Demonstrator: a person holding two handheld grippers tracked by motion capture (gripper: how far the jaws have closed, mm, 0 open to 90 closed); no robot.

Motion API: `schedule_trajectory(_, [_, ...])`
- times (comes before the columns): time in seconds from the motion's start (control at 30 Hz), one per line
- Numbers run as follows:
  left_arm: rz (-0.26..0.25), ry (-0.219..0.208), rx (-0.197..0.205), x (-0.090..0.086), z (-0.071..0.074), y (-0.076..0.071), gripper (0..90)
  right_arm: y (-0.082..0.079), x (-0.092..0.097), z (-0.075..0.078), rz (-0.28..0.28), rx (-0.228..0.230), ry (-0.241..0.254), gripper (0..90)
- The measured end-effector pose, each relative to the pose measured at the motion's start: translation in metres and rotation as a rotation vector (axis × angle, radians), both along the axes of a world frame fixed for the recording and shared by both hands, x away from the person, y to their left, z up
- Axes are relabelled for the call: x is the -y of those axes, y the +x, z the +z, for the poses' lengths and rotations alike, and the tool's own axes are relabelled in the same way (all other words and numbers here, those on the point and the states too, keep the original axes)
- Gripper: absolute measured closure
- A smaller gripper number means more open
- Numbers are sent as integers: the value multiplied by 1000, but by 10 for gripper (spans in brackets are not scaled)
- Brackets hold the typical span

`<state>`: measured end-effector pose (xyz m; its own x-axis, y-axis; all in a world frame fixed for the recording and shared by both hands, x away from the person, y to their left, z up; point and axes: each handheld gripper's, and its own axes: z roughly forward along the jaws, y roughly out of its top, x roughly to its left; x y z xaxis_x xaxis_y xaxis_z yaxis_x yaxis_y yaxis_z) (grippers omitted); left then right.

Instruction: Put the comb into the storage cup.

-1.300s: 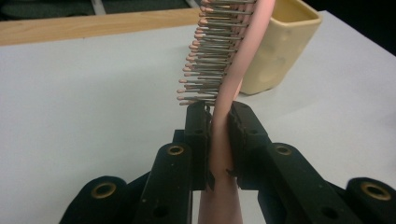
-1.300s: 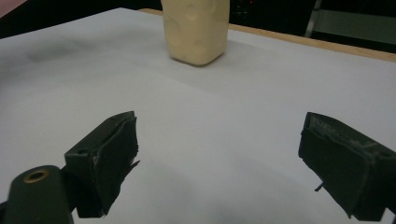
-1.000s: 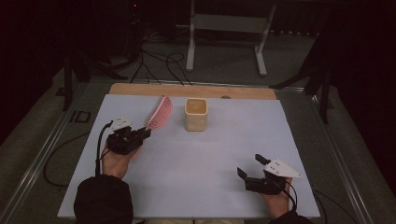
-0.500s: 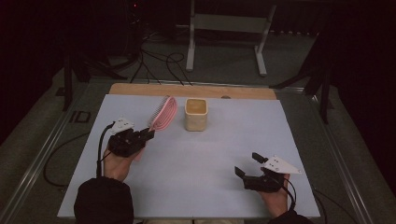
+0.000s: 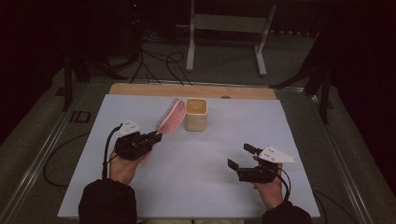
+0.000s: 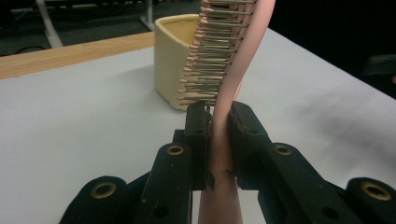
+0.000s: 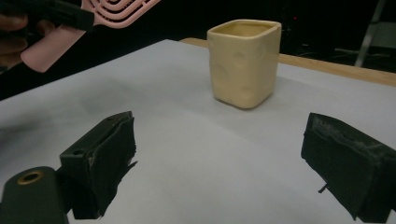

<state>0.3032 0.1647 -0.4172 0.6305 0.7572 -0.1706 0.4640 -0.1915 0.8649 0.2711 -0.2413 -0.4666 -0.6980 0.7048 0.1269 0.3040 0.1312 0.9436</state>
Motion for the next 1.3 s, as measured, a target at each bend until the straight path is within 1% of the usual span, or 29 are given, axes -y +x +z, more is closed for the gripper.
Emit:
schedule_trajectory(0.13, [-27,-31,3,1,1,-1,798,8,-9,3,14,-14,14,97])
schedule_trajectory(0.23, [-49,-40,5,2,1,-1,798,13,-16,6,30,-19,27,97])
schedule_trajectory(0.3, [-62,-40,8,2,1,-1,798,17,-23,10,48,-23,41,97])
schedule_trajectory(0.5, [-88,-40,1,6,-1,-1,798,27,-40,19,87,-32,51,97])
schedule_trajectory(0.67, [-106,-30,-8,10,-2,-1,798,34,-52,23,136,-60,56,96])
schedule_trajectory(0.73, [-112,-30,-9,11,-2,-2,798,38,-57,23,155,-80,60,96])
schedule_trajectory(0.87, [-128,-30,-9,14,-2,-3,798,43,-64,24,170,-100,67,95])
schedule_trajectory(0.93, [-131,-26,-9,15,-2,-3,798,45,-66,25,170,-103,81,95])
schedule_trajectory(1.07, [-143,-35,-11,17,-1,-4,798,48,-71,28,179,-117,100,93])
schedule_trajectory(1.3, [-173,-30,0,24,1,-7,798,53,-82,36,203,-110,107,93])
